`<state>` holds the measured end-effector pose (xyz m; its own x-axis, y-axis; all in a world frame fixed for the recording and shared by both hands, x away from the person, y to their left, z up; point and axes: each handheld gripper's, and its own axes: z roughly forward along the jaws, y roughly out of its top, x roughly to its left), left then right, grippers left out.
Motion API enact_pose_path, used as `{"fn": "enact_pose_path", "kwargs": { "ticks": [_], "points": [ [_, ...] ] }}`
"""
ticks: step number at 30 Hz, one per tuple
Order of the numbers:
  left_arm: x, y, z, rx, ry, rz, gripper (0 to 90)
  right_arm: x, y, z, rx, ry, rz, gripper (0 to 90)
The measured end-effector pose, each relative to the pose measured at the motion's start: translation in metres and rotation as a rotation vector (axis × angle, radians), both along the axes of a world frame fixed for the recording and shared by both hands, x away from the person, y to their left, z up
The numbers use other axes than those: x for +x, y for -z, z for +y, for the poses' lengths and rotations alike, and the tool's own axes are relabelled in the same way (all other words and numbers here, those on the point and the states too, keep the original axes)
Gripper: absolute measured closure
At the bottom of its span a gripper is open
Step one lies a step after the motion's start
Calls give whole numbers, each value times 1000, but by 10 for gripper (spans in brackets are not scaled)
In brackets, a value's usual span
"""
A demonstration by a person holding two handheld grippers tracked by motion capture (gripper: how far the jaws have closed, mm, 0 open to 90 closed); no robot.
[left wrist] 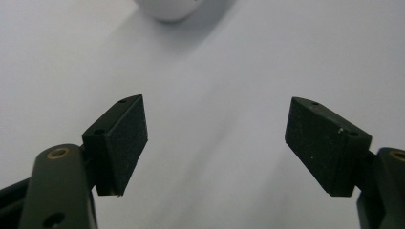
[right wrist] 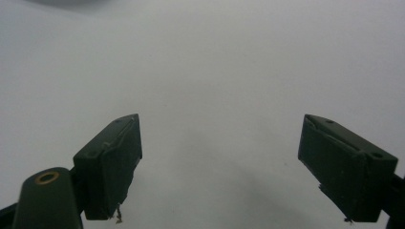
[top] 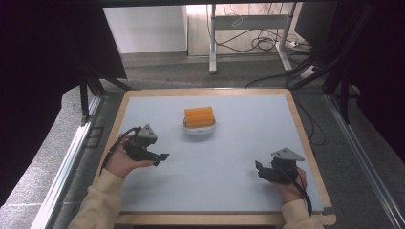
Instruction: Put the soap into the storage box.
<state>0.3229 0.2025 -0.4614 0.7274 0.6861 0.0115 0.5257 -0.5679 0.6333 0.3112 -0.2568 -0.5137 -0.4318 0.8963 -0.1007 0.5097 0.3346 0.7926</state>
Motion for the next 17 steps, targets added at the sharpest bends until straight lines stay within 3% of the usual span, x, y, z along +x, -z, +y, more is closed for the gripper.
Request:
{"fn": "enact_pose_path", "kwargs": {
  "ticks": [3,6,10,17],
  "points": [
    [-5,10,6,-8,-29,10,222,0,1,0,-2,0,-1,152],
    [-7,15,10,16,-34,22,212,0,0,1,-3,-2,-7,152],
    [-13,13,18,-26,-69,-8,228,-1,0,0,1,1,-12,152],
    [-17,6,22,-75,-87,-27,230,-1,-1,1,2,-3,-21,152]
  ]
}}
